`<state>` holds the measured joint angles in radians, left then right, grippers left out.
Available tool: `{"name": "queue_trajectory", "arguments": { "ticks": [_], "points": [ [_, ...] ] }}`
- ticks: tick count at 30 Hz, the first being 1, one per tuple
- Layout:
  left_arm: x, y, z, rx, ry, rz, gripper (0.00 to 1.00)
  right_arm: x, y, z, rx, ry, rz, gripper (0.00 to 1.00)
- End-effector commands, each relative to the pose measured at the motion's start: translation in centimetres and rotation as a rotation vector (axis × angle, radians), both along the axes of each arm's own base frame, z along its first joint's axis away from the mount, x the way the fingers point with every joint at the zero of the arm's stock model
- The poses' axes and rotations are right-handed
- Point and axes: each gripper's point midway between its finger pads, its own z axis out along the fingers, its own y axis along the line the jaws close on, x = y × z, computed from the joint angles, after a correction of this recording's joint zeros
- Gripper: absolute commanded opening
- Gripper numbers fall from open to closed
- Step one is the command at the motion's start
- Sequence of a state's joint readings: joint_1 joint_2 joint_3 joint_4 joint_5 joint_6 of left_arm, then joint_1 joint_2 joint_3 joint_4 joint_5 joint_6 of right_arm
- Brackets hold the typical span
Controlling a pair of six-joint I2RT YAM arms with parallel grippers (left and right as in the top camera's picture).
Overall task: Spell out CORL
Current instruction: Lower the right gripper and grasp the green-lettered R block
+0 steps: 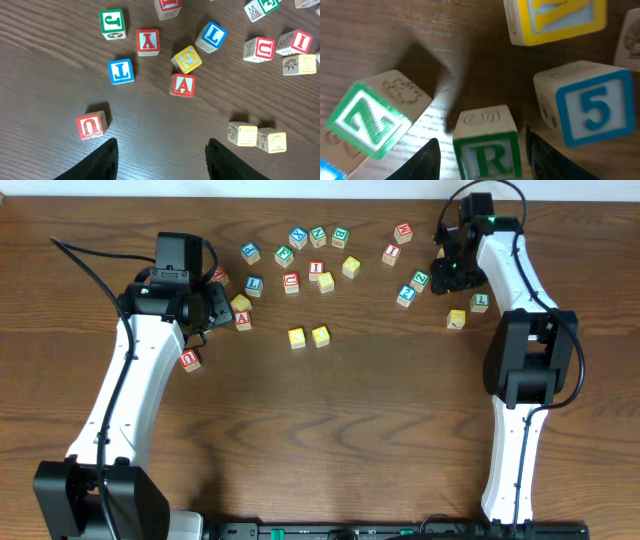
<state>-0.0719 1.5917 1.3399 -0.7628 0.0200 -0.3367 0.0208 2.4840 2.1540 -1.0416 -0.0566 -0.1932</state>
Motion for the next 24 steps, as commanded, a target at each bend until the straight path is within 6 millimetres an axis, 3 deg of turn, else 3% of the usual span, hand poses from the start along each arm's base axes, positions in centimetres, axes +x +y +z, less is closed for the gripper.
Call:
{"name": "queue_trajectory", "arguments": {
  "ticks": [1,13,19,24],
  "points": [
    [-0.3,0.1,-0.6,0.004,0.019,0.001,0.55,0.4,-0.3,0.9,0.003,-0.033,0.007,0.47],
    [-0.3,0.1,-0.6,0.004,0.019,0.002,0.56,1.4,-0.3,1.2,0.004,-0.073,0.005,0.24],
    [-0.3,0.1,-0.6,0.004,0.019,0.002,0.55,1.4,-0.3,1.8,0.007,-0.073,-0.009,0.22],
    [-0.3,0.1,-0.6,0.004,0.019,0.002,0.56,1.4,-0.3,3.8,0.013,-0.069,-0.031,0.20]
  ]
}}
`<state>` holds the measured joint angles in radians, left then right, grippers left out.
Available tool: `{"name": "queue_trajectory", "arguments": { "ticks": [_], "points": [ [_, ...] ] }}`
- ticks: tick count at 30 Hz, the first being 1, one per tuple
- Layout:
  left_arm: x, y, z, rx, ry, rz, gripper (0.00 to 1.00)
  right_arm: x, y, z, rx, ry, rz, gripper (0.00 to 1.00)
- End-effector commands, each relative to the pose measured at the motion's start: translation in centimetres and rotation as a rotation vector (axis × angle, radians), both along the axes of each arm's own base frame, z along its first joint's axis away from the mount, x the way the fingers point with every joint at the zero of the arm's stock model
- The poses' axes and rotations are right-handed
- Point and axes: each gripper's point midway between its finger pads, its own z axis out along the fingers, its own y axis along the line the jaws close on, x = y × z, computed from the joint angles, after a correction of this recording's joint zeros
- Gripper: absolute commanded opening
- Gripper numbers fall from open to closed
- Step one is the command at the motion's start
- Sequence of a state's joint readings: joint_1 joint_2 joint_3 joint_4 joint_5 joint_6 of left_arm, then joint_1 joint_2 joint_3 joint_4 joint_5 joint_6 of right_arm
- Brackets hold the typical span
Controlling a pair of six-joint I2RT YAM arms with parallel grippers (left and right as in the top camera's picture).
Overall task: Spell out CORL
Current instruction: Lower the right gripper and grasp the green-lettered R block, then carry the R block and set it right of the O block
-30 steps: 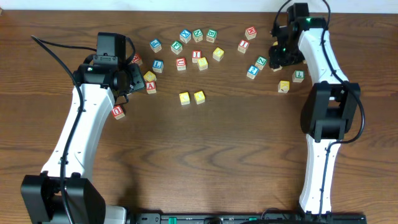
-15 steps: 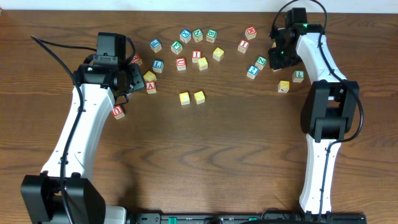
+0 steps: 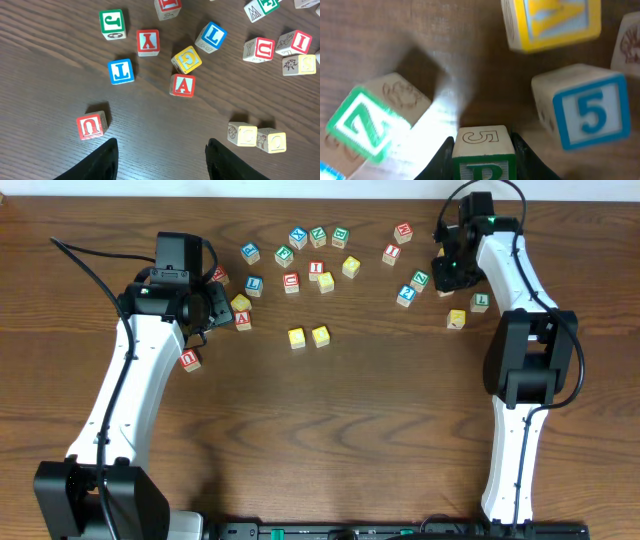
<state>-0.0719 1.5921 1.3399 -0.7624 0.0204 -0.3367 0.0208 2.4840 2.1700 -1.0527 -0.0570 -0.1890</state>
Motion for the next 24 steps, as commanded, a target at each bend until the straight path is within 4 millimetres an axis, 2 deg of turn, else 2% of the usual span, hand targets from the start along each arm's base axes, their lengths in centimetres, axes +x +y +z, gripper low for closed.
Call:
{"name": "queue_trajectory", "arguments": {
  "ticks": [1,7,9,12,18,24],
  "points": [
    [-0.3,0.1,-0.6,0.004,0.019,0.002,0.56,1.1,-0.3,3.9,0.012,-0.061,-0.026,0.20],
    [-0.3,0.1,-0.6,0.004,0.018,0.002,0.56,0.0,0.5,6.7,0.024,-0.025,-0.053,0.19],
    [-0.3,0.1,-0.6,0.004,0.018,0.002,0.55,-0.8,1.8,7.4,0.070,0.001,-0.035,0.18],
    [-0.2,0.1,-0.5,0.003,0.014,0.002,0.55,-1.9,5.0,7.7,0.169,0.043,0.012,0.17],
    [0.1,0.1,-0.4,0.002,0.003,0.002,0.56,-3.9,10.2,6.5,0.175,0.104,0.110,0.17],
    [0.1,0.1,-0.4,0.002,0.003,0.002,0.56,-6.0,14.9,4.2,0.168,0.157,0.159,0.17]
  ]
}}
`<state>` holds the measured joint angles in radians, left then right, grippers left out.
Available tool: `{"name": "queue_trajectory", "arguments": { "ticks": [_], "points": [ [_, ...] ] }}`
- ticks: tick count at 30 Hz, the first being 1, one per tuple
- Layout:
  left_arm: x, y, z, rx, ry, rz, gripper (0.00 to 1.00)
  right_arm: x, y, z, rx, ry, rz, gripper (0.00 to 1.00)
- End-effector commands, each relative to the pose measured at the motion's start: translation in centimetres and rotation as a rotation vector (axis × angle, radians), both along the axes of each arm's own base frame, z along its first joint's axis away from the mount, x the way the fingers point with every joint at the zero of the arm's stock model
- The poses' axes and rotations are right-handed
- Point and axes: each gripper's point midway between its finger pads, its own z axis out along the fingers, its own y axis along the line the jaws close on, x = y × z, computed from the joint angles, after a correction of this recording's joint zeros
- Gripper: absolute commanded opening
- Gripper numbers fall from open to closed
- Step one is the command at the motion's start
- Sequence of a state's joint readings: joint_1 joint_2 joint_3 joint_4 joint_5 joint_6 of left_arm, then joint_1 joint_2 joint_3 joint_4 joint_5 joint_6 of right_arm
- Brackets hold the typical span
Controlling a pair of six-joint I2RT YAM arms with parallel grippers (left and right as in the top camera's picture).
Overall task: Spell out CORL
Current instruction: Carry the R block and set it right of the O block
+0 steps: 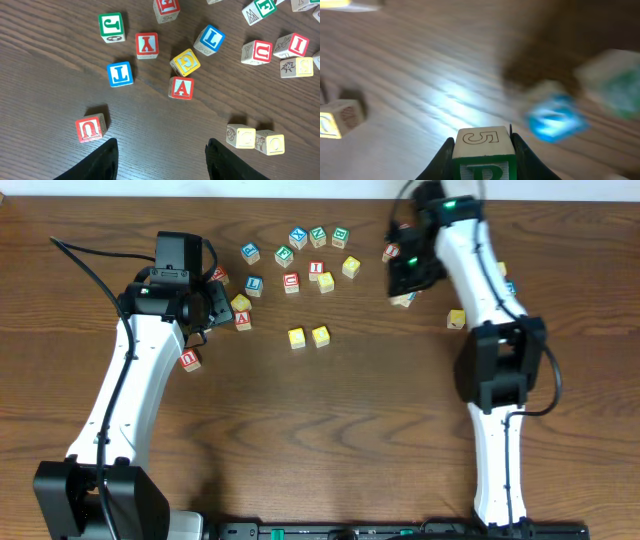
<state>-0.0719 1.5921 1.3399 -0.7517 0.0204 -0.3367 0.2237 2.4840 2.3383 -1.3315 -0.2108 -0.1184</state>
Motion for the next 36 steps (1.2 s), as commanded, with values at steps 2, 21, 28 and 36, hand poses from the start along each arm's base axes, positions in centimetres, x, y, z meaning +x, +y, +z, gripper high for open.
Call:
{"name": "queue_trajectory", "arguments": {
  "ticks": [2,21,28,36],
  "points": [
    [-0.1,0.1,-0.5,0.003,0.013,0.002,0.55,-1.8,3.6,-0.9,0.019,0.029,0.013,0.17],
    [-0.1,0.1,-0.5,0.003,0.009,0.002,0.55,-5.3,10.6,-3.5,-0.021,0.040,0.067,0.21],
    [-0.1,0.1,-0.5,0.003,0.010,0.002,0.55,-5.8,10.8,-3.9,-0.076,0.037,0.041,0.22],
    [-0.1,0.1,-0.5,0.003,0.010,0.002,0.55,-7.0,11.6,-4.0,-0.086,0.061,0.036,0.27]
  ]
}}
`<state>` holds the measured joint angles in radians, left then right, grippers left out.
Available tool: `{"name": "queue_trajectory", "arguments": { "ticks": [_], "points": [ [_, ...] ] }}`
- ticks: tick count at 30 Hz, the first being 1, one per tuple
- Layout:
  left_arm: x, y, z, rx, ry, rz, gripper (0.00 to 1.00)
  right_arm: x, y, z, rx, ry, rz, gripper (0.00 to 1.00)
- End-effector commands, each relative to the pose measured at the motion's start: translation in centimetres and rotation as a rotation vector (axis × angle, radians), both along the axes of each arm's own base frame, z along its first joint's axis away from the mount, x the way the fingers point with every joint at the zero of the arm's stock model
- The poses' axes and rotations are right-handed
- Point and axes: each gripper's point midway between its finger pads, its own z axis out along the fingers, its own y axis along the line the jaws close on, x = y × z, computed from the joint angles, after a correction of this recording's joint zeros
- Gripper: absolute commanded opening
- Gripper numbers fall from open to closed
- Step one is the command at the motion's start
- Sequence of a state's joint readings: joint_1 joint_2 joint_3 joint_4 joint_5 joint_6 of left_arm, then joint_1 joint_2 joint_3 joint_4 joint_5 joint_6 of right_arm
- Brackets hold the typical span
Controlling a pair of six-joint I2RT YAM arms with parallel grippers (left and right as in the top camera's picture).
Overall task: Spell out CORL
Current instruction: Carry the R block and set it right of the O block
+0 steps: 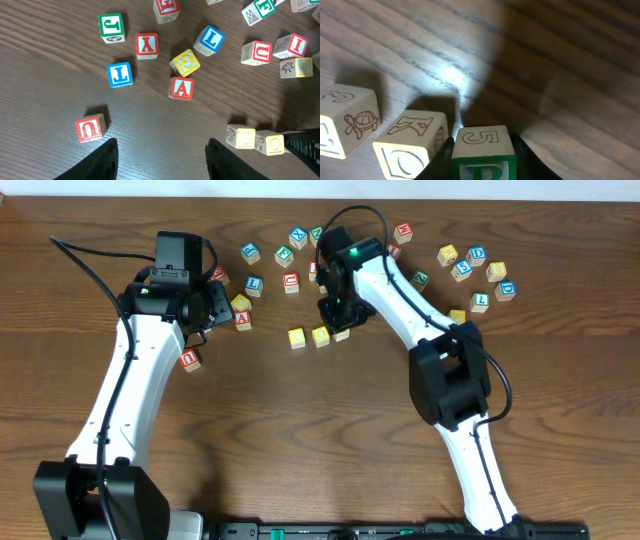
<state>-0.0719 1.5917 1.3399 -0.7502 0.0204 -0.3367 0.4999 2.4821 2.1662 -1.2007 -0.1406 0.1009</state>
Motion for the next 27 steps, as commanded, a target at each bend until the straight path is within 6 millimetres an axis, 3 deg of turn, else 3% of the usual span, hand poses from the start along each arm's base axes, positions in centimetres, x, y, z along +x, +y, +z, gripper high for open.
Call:
{"name": "queue_trajectory", "arguments": {
  "ticks": [1,7,16,27],
  "points": [
    [-0.1,0.1,-0.5,0.003,0.011,0.002,0.55,-1.0,0.6,0.5,-0.009,0.008,-0.030,0.29],
    [-0.1,0.1,-0.5,0.003,0.012,0.002,0.56,-1.2,0.6,0.5,-0.014,0.019,-0.060,0.41],
    [-0.1,0.1,-0.5,0.003,0.012,0.002,0.55,-0.8,0.9,1.0,0.003,0.007,-0.061,0.41],
    [0.2,0.1,-0.2,0.016,-0.002,-0.024,0.56,1.7,1.0,6.0,0.052,-0.074,-0.083,0.42]
  ]
}}
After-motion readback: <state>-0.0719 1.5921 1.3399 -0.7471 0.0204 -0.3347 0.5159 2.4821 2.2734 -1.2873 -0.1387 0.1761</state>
